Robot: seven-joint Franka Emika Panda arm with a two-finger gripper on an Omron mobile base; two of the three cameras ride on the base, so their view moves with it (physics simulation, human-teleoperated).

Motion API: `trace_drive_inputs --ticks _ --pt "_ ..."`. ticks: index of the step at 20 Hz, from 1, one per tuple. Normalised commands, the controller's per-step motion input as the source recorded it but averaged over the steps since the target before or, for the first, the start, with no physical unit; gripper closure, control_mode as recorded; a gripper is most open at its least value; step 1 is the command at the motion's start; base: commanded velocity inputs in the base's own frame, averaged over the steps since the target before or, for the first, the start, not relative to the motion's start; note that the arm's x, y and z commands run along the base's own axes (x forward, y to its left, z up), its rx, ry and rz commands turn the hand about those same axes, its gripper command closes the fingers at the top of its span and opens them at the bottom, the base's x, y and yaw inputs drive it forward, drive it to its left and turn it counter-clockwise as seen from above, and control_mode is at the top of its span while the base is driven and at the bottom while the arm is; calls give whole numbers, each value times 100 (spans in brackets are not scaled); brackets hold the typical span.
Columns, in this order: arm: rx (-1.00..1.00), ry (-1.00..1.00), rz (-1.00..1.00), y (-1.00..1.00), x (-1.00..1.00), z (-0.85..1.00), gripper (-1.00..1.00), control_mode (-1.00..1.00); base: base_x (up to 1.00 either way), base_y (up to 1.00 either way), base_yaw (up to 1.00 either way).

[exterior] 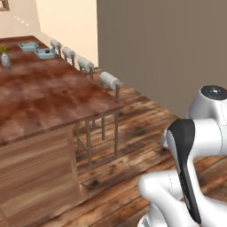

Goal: Place the cold items (kiwi and peach) from the fridge in one tupperware on the dining counter. Place the warm items (hot dog and kebab skewer) in the stove area in another tupperware.

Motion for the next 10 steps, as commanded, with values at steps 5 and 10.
trace_drive_inputs --ticks 5,10 --pt "0 0 0 0 0 0 100 100 61 -100 19" --pt "0 0 0 0 0 0 100 100 60 -100 19"
